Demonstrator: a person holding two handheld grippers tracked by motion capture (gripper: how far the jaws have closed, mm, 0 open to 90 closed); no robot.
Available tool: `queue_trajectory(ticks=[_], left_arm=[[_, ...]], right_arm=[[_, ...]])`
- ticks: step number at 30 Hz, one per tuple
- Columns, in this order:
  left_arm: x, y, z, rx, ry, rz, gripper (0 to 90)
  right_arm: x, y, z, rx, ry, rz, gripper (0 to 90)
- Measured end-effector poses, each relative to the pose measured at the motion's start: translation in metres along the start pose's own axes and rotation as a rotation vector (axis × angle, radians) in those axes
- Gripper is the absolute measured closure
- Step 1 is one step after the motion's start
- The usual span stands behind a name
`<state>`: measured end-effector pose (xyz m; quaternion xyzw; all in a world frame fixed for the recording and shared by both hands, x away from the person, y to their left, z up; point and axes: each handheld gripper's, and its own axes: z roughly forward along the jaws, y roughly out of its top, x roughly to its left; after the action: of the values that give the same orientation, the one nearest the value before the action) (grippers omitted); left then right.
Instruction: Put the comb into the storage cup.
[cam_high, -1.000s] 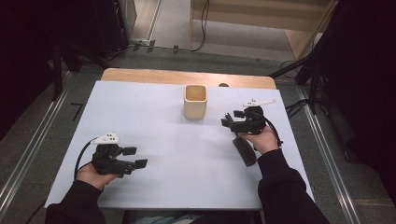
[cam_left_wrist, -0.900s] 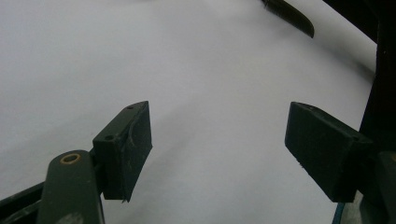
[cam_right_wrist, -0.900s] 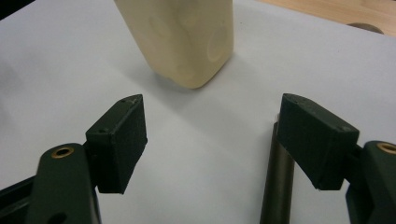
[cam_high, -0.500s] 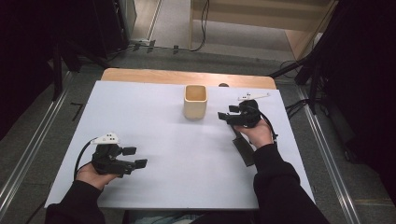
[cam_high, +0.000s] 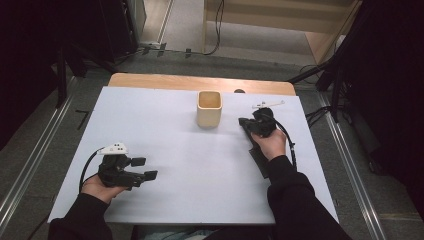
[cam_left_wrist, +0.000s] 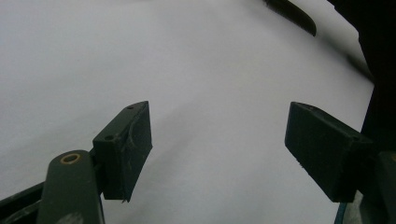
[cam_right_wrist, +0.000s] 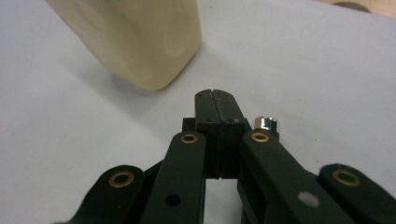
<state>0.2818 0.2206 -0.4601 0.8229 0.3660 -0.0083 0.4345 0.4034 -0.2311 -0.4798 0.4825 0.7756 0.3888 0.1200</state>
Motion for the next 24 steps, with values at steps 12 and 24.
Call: queue_trajectory(ticks=[12, 24], left_arm=[[0.0, 0.0, 0.0, -0.001, 0.0, 0.0, 23.7], [0.0, 0.0, 0.0, 0.001, 0.001, 0.003, 23.8]], right_arm=[[-0.004, -0.009, 0.018, 0.081, -0.016, 0.002, 87.7], [-0.011, -0.014, 0.025, 0.146, -0.034, 0.011, 87.7]])
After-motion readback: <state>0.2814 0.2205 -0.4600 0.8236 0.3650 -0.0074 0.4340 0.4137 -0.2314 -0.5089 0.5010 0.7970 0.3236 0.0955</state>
